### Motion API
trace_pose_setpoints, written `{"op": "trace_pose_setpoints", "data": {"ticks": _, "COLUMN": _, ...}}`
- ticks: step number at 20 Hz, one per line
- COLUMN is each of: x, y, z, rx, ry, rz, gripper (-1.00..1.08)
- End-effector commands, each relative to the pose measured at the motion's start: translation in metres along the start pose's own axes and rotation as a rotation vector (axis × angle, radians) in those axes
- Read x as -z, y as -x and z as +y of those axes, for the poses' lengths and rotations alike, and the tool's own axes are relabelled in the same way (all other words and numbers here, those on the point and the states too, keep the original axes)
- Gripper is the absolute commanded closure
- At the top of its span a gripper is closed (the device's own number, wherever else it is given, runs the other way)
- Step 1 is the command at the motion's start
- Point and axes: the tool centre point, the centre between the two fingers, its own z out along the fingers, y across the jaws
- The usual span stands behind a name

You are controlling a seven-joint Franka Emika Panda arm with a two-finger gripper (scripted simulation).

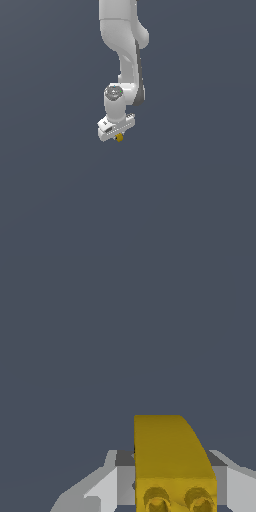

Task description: Pick up the object and move it to a goal position.

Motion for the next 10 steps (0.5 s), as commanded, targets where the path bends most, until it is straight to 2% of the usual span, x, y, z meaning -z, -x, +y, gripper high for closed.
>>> {"op": "trace_pose_setpoints", "data": {"ticks": 1, "x": 0.003, "y": -0.003, "z": 0.001, "rx": 0.000, "ry": 0.001, "rz": 0.001, "gripper": 1.08}}
{"op": "trace_pose_setpoints", "data": {"ticks": 10, "x": 0.035, "y": -0.034, "z": 0.010, "rx": 0.000, "ry": 0.001, "rz": 0.001, "gripper": 1.08}}
